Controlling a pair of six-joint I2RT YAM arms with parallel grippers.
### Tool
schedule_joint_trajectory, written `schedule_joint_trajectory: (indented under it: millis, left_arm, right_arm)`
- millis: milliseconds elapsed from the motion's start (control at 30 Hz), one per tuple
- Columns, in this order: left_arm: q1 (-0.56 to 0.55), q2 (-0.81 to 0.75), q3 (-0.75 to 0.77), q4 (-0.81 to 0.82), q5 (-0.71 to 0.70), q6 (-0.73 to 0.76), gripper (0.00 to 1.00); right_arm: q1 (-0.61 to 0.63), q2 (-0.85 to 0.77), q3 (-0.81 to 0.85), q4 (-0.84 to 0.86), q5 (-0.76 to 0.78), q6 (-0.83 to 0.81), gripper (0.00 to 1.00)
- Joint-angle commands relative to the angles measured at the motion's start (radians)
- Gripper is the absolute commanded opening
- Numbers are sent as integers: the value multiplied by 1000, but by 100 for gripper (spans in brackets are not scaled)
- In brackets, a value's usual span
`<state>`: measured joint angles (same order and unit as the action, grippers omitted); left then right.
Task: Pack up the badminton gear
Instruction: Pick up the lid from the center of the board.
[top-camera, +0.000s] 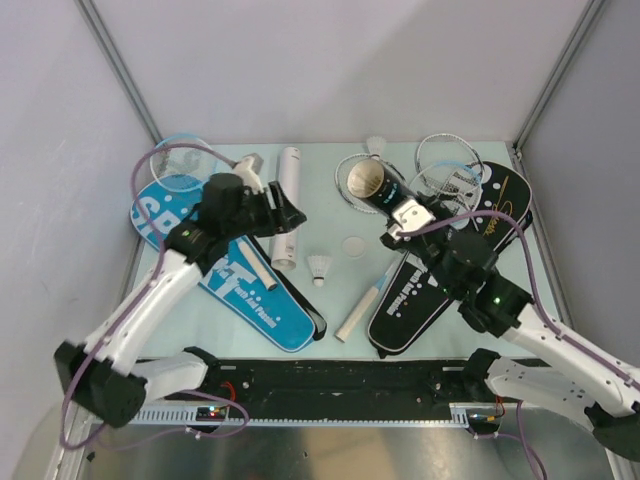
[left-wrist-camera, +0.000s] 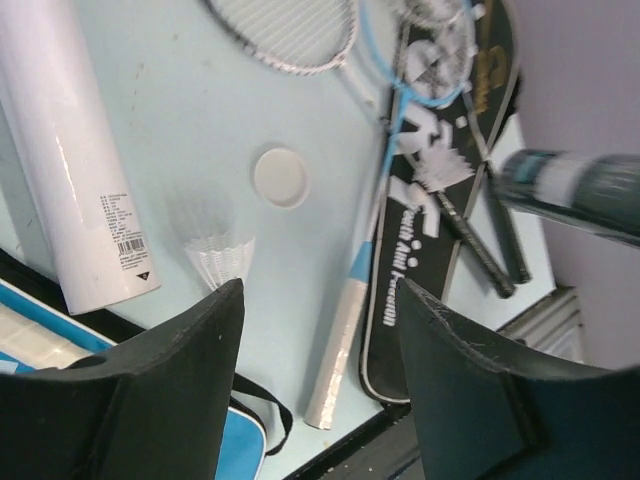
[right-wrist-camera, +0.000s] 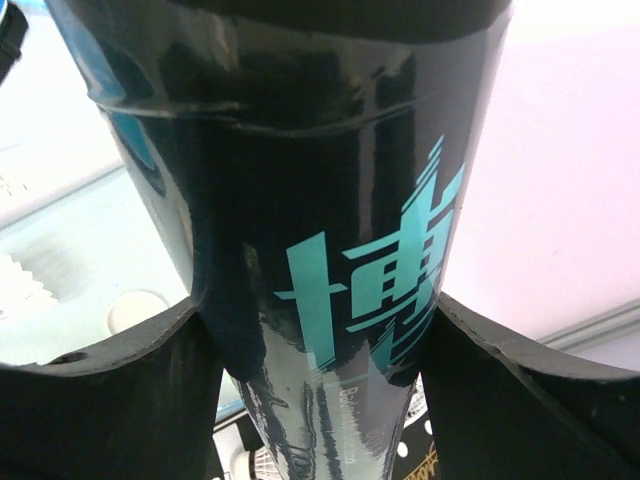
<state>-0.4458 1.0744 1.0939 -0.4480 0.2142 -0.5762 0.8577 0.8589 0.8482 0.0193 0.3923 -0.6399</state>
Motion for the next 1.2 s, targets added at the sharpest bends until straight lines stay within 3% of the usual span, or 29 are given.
schedule_joint_trajectory:
  millis: [0,500,767,1167]
  left_arm:
    - [-67,169,108,-10,-118,33,65]
    - [-183,788,482,-35,-167,-11,53]
    - [-195,937,536,-42,-171,-19,49]
    - [-209,1035,524,-59,-198,-41,39]
  right_arm:
    - [9,-94,20,29,2,89,22]
    - [51,-259,20,-10,-16,87,22]
    - [50,-287,10,-52,-20,87,22]
    - [50,-290,9,-48,-18,75,22]
